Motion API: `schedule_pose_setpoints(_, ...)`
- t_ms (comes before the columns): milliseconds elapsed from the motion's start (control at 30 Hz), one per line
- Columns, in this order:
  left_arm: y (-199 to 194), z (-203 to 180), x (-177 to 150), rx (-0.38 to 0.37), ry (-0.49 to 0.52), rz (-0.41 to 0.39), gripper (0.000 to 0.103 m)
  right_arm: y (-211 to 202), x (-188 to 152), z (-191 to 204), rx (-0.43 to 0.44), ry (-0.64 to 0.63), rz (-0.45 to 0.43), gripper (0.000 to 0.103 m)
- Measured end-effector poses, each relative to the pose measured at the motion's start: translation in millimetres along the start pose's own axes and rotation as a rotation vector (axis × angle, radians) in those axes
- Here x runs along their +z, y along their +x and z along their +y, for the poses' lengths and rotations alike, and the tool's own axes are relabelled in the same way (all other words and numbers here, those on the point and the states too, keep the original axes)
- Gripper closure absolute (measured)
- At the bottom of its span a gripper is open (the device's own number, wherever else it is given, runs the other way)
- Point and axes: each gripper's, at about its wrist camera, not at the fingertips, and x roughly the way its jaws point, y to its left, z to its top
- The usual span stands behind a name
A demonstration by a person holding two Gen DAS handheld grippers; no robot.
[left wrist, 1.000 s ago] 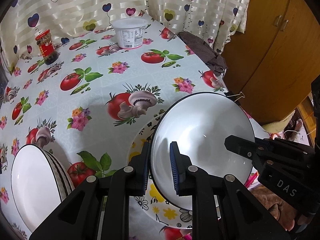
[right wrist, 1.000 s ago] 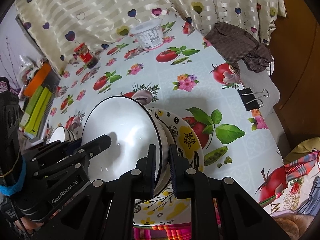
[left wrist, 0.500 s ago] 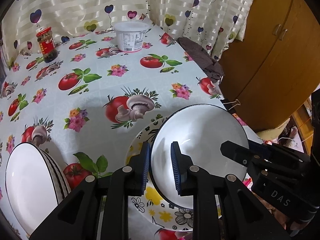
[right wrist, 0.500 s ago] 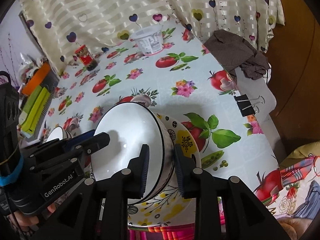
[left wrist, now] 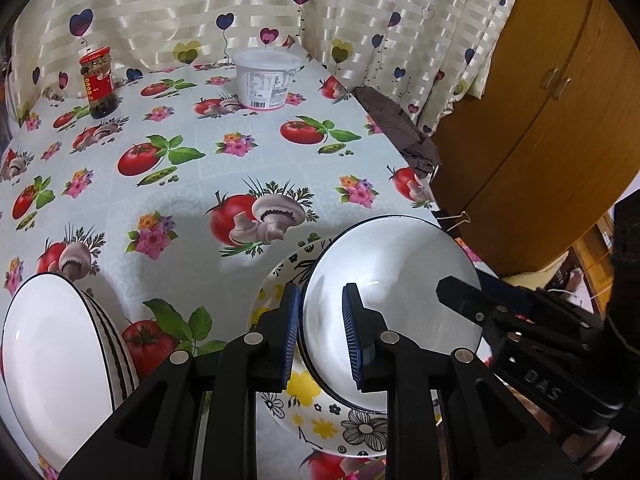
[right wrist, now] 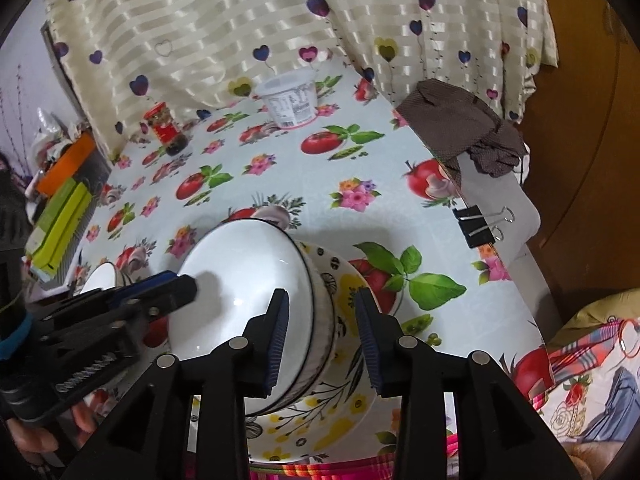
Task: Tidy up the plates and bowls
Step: 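Lower the white bowl into the bowl in the floral plate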
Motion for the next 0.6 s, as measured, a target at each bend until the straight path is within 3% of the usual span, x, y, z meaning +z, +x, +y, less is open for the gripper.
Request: schedule_pose_setpoints(600,-17.8,20.8,-15.4,-0.02,-0.076,-0.052,0.08,5.8,-11.5,-27.0,0.138,0.096,-0.038,0.059)
